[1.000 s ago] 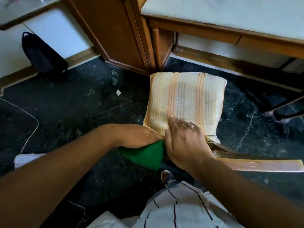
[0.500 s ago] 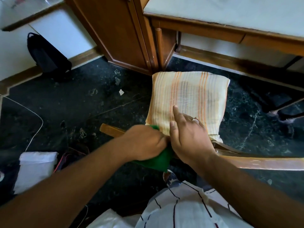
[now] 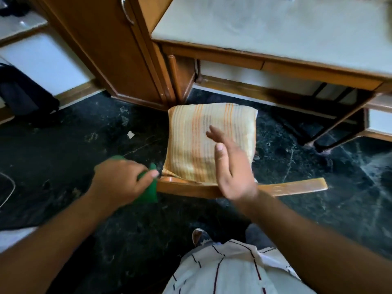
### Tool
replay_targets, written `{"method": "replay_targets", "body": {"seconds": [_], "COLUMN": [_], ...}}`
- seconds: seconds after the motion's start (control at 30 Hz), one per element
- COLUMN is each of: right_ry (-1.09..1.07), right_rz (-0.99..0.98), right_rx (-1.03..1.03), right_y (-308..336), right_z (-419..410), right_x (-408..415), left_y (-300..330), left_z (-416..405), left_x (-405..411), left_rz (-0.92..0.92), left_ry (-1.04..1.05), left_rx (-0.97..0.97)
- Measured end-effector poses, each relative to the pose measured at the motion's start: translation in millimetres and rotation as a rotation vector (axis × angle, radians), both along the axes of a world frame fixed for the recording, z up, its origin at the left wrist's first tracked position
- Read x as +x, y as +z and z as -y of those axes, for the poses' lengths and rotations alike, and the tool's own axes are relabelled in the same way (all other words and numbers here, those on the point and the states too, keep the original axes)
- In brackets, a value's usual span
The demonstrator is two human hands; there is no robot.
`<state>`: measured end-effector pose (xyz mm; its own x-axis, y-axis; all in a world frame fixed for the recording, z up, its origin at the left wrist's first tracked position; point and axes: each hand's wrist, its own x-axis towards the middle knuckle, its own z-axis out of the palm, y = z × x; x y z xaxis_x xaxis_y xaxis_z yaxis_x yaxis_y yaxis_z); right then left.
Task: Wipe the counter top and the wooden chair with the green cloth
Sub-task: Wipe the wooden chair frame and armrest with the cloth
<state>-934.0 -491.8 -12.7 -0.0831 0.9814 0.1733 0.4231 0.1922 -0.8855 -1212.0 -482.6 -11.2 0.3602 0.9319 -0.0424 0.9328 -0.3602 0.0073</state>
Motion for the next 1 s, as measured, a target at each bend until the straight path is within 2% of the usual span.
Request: {"method": "replay_targets", "body": {"seconds": [0.07, 0.27, 0.4, 0.5, 0.6, 0.7, 0.77, 0.83, 0.9, 1.0], "right_ry": [-0.124, -0.294, -0.375, -0.39, -0.292, 0.058, 0.201, 0.239, 0.254, 0.2], "right_rz": [-0.036, 0.077, 0.031, 0.055, 0.028, -0.127, -0.114, -0.154, -0.285, -0.553], "right_rx": [0.015, -0.069, -0.144, -0.291, -0.627, -0.9, -0.973, -1.071, -1.243, -1.386], "right_y": [1, 1, 5, 0, 4, 15, 12, -1, -14, -38], "right_z": [4, 9, 17, 28, 29, 33, 30, 21, 12, -1], "right_x": [36, 148, 221, 268, 304, 319, 314, 305, 295, 291], "left_y": [-5, -3, -6, -10, -9, -7, -8, -5, -1, -4], "left_z": [17, 28, 12, 2, -15, -28, -33, -39, -48, -65], "left_x": [56, 220, 303, 361, 409, 435, 438, 442, 445, 441], "left_rz": [0.002, 0.077, 0.193, 0.227, 0.125, -0.002, -0.099, -0.192, -0.235, -0.187], "left_ry": [-0.015, -0.035, 0.017, 0.088, 0.139, 0.012, -0.033, 0.027, 0.102, 0.273], "left_rx": [-0.009, -0.027, -0.17, -0.27, -0.525, -0.828, -0.977, -1.028, -1.009, -0.989]}}
